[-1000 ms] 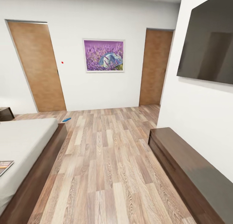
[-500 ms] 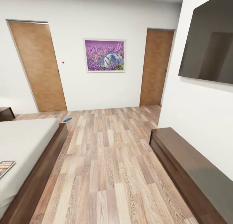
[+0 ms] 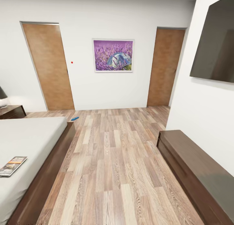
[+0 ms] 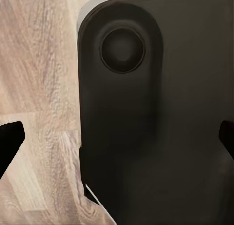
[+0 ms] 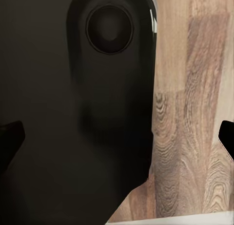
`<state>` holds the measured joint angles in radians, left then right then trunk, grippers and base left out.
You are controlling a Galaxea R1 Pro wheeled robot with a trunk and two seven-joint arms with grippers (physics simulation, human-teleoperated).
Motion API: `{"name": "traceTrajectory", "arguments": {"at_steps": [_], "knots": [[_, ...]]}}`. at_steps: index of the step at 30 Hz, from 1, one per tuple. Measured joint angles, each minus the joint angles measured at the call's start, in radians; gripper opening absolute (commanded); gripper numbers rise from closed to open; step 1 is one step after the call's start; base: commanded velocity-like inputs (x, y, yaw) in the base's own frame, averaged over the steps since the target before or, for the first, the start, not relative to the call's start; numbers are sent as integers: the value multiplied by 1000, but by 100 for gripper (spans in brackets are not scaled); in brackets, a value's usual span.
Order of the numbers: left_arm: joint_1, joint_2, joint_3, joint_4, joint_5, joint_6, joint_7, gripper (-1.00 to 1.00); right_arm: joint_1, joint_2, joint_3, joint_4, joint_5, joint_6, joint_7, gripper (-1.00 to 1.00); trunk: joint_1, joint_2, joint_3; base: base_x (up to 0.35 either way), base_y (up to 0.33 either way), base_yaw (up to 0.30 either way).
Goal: In the bedroom, move the book from the bed onto either nightstand, and place the two sandals side by side next to the bed.
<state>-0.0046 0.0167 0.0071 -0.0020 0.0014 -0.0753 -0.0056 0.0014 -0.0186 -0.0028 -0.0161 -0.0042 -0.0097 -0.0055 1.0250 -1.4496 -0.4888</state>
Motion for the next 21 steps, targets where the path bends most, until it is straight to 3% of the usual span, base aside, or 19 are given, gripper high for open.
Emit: {"name": "traceTrajectory", "arguments": {"at_steps": [21], "knots": [[-1, -1, -1, 0, -1, -3, 1, 100, 0, 0, 0, 0, 1, 0, 0, 100, 0, 0, -4, 0, 1, 268]]}}
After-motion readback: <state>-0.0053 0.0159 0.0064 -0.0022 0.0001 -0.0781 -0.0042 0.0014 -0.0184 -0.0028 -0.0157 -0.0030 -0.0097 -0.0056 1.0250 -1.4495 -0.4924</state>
